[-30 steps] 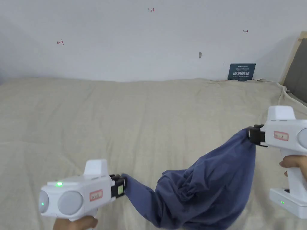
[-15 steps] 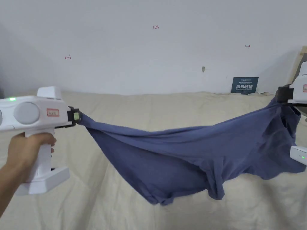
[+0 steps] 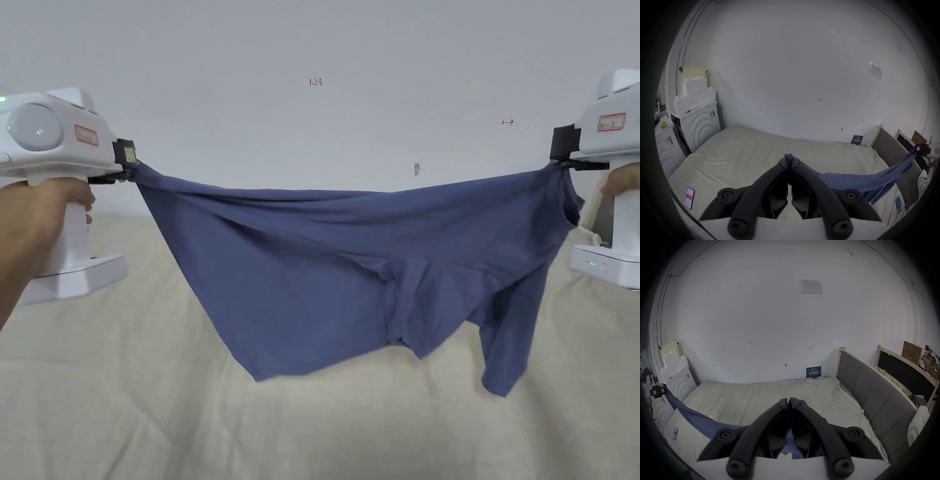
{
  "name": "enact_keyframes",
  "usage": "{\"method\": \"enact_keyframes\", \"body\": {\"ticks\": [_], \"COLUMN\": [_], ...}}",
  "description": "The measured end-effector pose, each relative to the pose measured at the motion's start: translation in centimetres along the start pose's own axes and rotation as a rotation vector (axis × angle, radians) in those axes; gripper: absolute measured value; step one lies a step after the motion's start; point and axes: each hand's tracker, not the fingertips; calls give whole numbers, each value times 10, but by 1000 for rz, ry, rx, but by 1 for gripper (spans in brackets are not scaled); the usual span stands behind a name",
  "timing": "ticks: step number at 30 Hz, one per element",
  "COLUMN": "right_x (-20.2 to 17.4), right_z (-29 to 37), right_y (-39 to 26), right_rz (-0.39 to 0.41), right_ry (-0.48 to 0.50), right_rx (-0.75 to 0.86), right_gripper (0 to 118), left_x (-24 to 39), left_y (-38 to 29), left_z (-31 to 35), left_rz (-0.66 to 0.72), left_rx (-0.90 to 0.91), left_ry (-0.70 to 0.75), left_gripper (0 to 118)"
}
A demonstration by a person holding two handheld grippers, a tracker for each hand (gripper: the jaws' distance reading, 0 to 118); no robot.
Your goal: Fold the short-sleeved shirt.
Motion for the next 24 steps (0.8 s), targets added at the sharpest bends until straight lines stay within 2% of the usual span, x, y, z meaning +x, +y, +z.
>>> {"method": "enact_keyframes", "body": {"ticks": [5,11,21,24], "right_x": [-5,-9,-10,-8], "right_z": [-13,-34,-10,7], "right_y": [-23,-88,-247,-293], "right_rz": [-11,-28,8,-21], "right_ry": [1,9,24,33], "right_rx": [-33,-138,-347,-403], "right_gripper": [2,2,2,2], "left_x": [-10,-22,-51,-60], "left_y": [-15,-78,-246,-292], "left_z": [-9,-27,-14,1], "left_rz": [-10,11,96,119], "left_rx": [-10,-114,-341,-426], "left_ry": [6,14,6,5], "left_gripper": [0,0,0,0]}}
